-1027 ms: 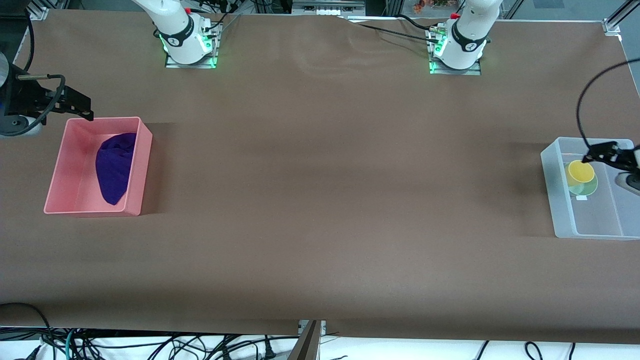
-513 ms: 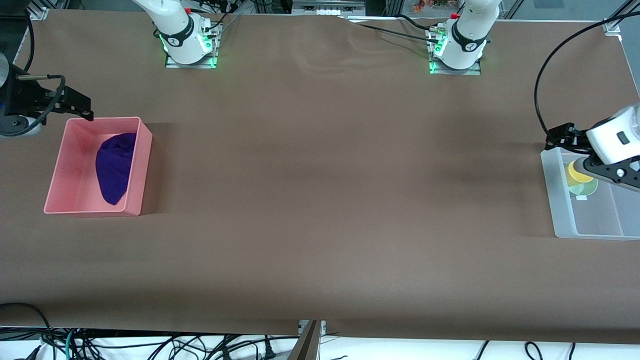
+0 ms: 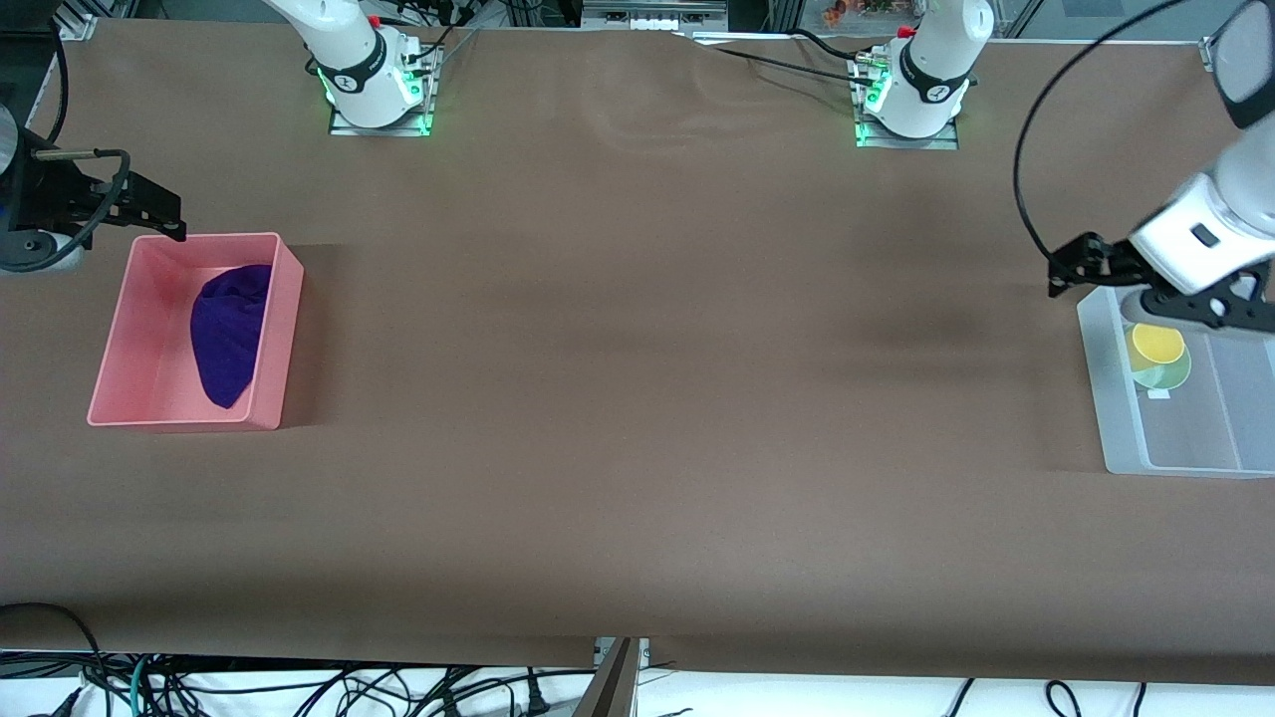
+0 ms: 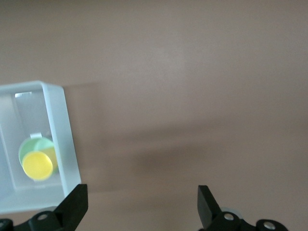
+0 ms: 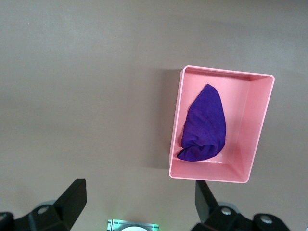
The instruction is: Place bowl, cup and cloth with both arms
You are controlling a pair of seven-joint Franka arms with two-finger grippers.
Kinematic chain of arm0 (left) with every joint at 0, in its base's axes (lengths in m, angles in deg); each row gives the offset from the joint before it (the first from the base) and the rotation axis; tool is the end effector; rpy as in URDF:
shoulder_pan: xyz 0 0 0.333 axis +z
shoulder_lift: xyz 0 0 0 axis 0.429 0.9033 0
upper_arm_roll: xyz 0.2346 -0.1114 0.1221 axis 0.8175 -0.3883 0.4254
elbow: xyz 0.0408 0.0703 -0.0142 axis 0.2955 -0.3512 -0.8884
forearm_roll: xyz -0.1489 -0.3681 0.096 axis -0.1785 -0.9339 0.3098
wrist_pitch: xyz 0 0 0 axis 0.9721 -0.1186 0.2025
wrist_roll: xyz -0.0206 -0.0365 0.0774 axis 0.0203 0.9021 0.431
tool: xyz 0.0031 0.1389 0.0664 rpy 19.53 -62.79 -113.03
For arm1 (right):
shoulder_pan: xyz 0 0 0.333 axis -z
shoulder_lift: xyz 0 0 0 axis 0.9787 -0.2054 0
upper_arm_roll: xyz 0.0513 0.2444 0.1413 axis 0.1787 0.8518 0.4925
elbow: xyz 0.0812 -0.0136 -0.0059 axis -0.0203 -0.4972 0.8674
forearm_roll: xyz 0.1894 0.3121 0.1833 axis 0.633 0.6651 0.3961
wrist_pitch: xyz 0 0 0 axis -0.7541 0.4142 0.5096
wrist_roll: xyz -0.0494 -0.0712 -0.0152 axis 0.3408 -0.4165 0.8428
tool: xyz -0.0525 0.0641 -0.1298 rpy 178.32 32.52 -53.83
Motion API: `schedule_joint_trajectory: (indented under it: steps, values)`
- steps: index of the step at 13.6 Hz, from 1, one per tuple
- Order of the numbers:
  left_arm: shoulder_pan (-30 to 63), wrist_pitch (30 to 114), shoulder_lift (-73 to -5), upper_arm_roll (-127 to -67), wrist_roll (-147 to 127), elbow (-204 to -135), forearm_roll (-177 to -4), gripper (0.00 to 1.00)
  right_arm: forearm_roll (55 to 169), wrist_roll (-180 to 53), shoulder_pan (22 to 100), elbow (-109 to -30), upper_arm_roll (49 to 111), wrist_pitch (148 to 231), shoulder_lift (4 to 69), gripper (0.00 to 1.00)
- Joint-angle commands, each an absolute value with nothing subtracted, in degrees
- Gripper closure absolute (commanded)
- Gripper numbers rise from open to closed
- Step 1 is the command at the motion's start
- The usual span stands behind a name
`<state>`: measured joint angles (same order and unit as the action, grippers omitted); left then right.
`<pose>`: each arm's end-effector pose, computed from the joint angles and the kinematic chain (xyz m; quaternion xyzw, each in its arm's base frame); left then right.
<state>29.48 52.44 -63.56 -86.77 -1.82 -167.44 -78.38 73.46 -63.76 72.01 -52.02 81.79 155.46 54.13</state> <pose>0.5786 -0.0290 0.4795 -0.9984 0.0480 0.0178 0.0253 0.5804 0.0227 0.5476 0.9963 0.0637 -0.0534 0.0196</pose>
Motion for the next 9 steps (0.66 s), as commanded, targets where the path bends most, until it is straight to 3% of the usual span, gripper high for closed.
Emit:
schedule_joint_trajectory:
  steps: [1,9]
  values:
    - [26.2,54.7,-68.1,-84.5,-5.7,-172.8,-79.8,0.00,72.6,-64.3,72.2,-51.0,82.2,155.2,53.8,0.00]
    - [25.5,54.4,-68.0,-82.6,-5.5,-172.6,-83.2,0.00,72.6,-64.2,72.3,-50.9,82.0,155.3,53.8,0.00]
